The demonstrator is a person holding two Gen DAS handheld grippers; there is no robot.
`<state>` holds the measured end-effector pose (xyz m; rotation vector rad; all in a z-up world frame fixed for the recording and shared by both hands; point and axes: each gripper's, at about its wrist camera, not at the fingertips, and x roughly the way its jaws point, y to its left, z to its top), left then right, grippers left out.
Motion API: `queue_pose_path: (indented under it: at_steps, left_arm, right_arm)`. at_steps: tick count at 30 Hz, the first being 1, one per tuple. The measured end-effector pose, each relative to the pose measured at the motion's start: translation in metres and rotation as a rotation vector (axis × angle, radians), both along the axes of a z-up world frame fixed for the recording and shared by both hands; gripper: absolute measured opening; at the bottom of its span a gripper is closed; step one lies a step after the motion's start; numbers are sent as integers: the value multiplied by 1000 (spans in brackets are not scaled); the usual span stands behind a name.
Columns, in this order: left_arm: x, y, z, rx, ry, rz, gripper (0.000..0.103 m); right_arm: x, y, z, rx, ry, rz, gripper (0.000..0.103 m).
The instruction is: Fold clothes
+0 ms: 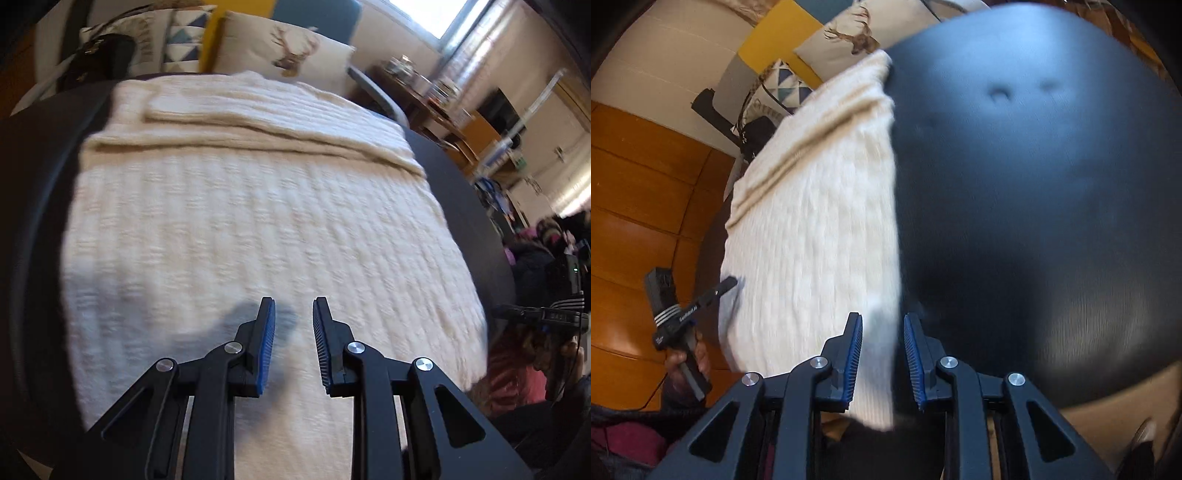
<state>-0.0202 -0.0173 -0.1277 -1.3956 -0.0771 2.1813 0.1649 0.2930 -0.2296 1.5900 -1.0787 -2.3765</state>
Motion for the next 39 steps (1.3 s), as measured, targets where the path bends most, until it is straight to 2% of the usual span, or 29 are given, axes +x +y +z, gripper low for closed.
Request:
queue_pose_path:
  at_steps: [3, 5, 8, 10, 11, 12, 15, 19, 20, 22, 26, 28, 34, 37, 39]
  left_arm:
    - [13, 25, -1, 2, -17, -67, 23]
    - [19, 37, -3, -4, -26, -97, 23]
    - [27, 48, -6, -1, -45, -128, 23]
    - [31, 54, -7, -21, -39, -146, 23]
    - [33, 56, -7, -22, -39, -156, 23]
    - [36, 58, -7, -8, -48, -173, 23]
    - [45, 66, -9, 13, -71, -218, 23]
    - [54, 65, -11, 35, -89, -210, 23]
    - [56, 62, -11, 44, -95, -204, 23]
    - [58, 54, -11, 62, -113, -183, 23]
    - [63, 31, -9, 90, -128, -129, 23]
    - [67, 24, -8, 86, -119, -110, 23]
    - [75, 8, -10, 96, -116, -87, 23]
    - [76, 5, -10, 106, -117, -86, 23]
    - [76, 4, -10, 111, -117, -85, 23]
  right_arm:
    - [16, -10, -13, -44, -1, -17, 24]
    - [11, -18, -23, -61, 0, -9, 24]
    - [6, -29, -21, 55, -5, -3, 9]
    - [13, -19, -5, 106, 33, -66, 10]
    - [20, -12, 4, 134, 55, -110, 16]
    - [26, -16, 4, 42, 71, -84, 21]
    - [47, -31, 2, -204, 116, -15, 26]
    - [64, -56, -37, -540, 120, -61, 31]
    - [66, -60, -48, -603, 116, -89, 32]
    - [66, -69, -62, -663, 129, -147, 32]
    - [54, -88, -63, -629, 123, -111, 32]
    - [50, -95, -62, -579, 118, -120, 32]
    - [42, -95, -66, -537, 68, -205, 29]
    - [35, -97, -69, -546, 59, -271, 29]
    - [32, -100, -65, -500, 98, -288, 29]
